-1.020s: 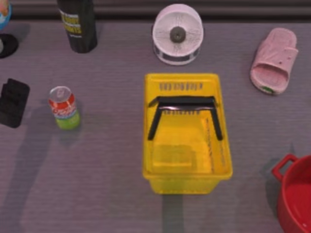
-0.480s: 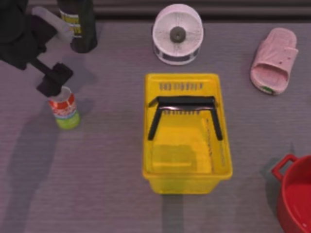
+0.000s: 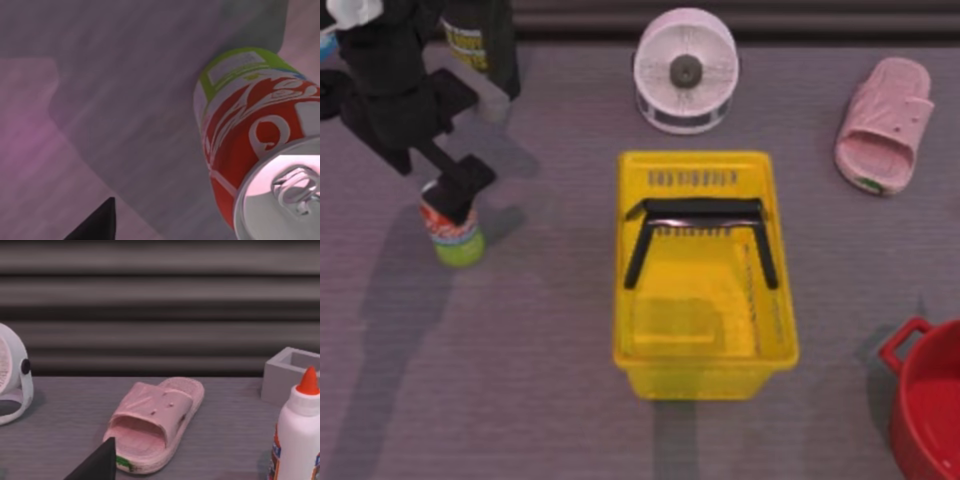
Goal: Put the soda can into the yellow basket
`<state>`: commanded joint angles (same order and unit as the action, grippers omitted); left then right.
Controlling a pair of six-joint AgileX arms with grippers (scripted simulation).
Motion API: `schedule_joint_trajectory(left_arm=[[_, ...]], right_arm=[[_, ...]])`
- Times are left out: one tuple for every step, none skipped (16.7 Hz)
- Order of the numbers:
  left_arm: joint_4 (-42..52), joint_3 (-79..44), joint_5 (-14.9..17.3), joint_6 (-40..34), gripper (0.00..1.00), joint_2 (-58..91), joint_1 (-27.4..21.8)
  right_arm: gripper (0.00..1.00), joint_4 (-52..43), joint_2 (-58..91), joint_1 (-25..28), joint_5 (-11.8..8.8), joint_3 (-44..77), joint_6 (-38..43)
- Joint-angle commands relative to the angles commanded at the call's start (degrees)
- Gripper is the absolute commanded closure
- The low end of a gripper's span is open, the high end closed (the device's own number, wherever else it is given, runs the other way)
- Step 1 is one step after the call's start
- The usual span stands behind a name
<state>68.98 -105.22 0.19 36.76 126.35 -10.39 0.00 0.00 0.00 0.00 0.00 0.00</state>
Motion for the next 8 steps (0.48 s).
schedule_joint_trajectory(left_arm=[[0.0, 0.0, 0.0, 0.0, 0.0, 0.0, 0.0], [0.0, 0.0, 0.0, 0.0, 0.0, 0.0, 0.0], [-0.1, 0.2, 0.0, -0.1, 0.0, -0.1, 0.3], [-0.3, 0.4, 0.0, 0.0, 0.0, 0.0, 0.3], [-1.1, 1.0, 0.0, 0.1, 0.0, 0.1, 0.1], [-2.4, 2.0, 0.0, 0.1, 0.0, 0.4, 0.1], [-4.0, 3.1, 0.0, 0.1, 0.0, 0.9, 0.1], [-5.7, 4.3, 0.0, 0.1, 0.0, 1.3, 0.1]], right_arm=[[0.0, 0.0, 0.0, 0.0, 0.0, 0.0, 0.0], [0.0, 0.0, 0.0, 0.0, 0.0, 0.0, 0.0], [0.0, 0.0, 0.0, 0.0, 0.0, 0.0, 0.0], [0.0, 0.0, 0.0, 0.0, 0.0, 0.0, 0.0], [0.0, 0.0, 0.0, 0.0, 0.0, 0.0, 0.0], [0.0, 0.0, 0.0, 0.0, 0.0, 0.0, 0.0], [0.0, 0.0, 0.0, 0.0, 0.0, 0.0, 0.0], [0.0, 0.0, 0.0, 0.0, 0.0, 0.0, 0.0]])
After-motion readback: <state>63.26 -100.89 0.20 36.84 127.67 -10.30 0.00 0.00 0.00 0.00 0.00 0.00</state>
